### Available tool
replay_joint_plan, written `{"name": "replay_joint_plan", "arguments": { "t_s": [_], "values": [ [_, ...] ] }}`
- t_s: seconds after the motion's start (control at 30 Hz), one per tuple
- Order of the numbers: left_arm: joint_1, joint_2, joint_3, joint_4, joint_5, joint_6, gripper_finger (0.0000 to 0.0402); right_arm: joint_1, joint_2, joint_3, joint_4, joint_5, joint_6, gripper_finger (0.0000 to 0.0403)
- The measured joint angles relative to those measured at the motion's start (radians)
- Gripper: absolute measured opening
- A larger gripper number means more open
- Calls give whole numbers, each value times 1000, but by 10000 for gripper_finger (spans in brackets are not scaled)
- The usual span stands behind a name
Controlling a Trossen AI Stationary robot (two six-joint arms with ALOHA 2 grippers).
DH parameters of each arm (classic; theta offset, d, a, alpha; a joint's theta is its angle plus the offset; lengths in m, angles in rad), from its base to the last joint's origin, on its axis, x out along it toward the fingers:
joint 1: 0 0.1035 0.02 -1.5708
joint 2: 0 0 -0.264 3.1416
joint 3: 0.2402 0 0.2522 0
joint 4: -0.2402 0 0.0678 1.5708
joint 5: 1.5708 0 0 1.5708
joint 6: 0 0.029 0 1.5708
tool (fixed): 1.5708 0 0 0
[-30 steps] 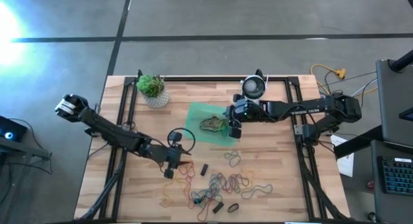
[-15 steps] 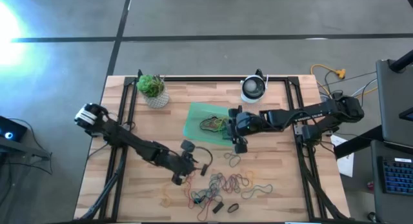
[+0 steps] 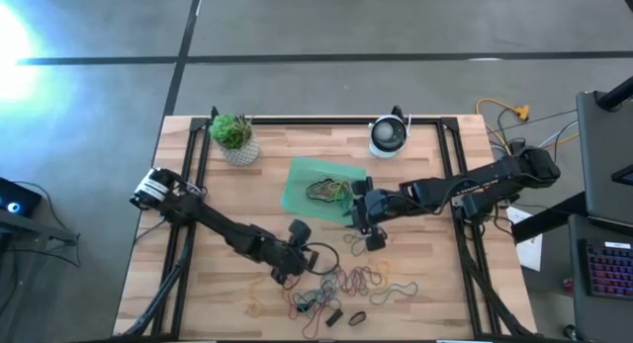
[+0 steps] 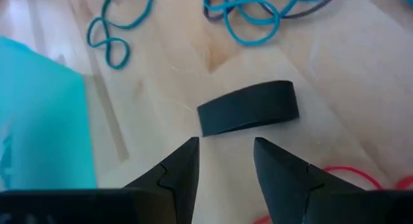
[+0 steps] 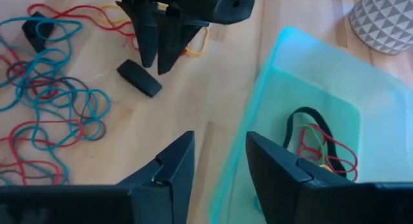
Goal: Pick and place rubber bands into bin
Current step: Put the black rubber band into the green bin
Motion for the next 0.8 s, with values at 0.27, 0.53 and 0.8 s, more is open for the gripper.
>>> {"name": "replay_joint_plan", "arguments": {
  "t_s": [0.27, 0.53, 0.8],
  "values": [
    [0, 33, 20, 66, 30, 1, 132, 20, -4, 0, 2, 16, 3, 121],
    [1, 39, 25, 135, 63, 2, 132, 24, -4, -1, -13, 18, 12, 118],
    [8, 39, 23, 172, 86, 23, 132, 29, -4, -1, -18, 18, 28, 111]
  ]
}}
